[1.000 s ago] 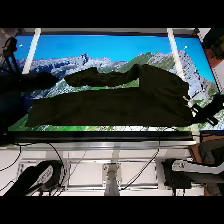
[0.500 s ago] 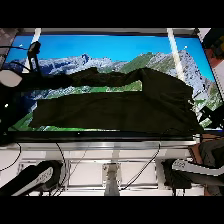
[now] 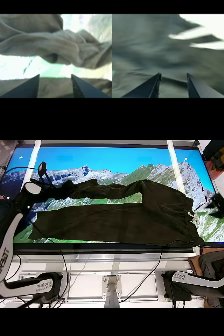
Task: Fold the clothes and pants, and hang the long-sleeved shirts on hangers.
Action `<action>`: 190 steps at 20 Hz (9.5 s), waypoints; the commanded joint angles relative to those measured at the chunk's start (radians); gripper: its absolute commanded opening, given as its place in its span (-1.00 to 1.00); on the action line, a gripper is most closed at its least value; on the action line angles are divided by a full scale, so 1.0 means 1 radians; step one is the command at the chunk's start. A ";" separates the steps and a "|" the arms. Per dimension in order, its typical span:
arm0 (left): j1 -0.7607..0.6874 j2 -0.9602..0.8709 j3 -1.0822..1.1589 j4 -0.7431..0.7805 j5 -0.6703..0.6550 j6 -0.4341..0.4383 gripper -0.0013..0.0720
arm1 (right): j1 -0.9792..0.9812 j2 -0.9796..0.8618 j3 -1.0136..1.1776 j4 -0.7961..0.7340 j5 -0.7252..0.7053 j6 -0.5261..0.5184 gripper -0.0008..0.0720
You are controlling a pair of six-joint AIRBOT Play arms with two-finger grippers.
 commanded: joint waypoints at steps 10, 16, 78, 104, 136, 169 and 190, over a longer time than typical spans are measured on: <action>0.045 -0.222 0.001 -0.420 0.057 0.019 0.54 | 0.197 0.000 0.023 0.322 -0.140 -0.062 0.09; 0.051 -0.246 0.001 -0.636 0.085 0.019 0.53 | 0.275 0.000 0.023 0.316 -0.206 -0.062 0.09; 0.351 -0.151 0.200 -0.050 -0.512 0.230 -0.93 | 0.294 -0.138 0.021 0.093 -0.237 -0.064 -0.72; 0.191 -0.387 0.201 -0.297 -0.311 0.171 -0.95 | 0.294 -0.138 0.021 0.197 -0.212 -0.064 -0.72; 0.335 -0.216 0.567 0.202 -0.229 0.034 -0.95 | 0.294 -0.139 0.021 0.187 -0.219 -0.079 -0.72; 0.275 -0.016 0.567 0.100 -0.602 0.117 -0.95 | 0.007 -0.335 0.021 0.138 -0.242 -0.194 0.14; 0.163 0.061 0.553 0.086 -0.851 0.117 -0.95 | -0.005 -0.694 0.408 0.198 -0.109 -0.322 -0.73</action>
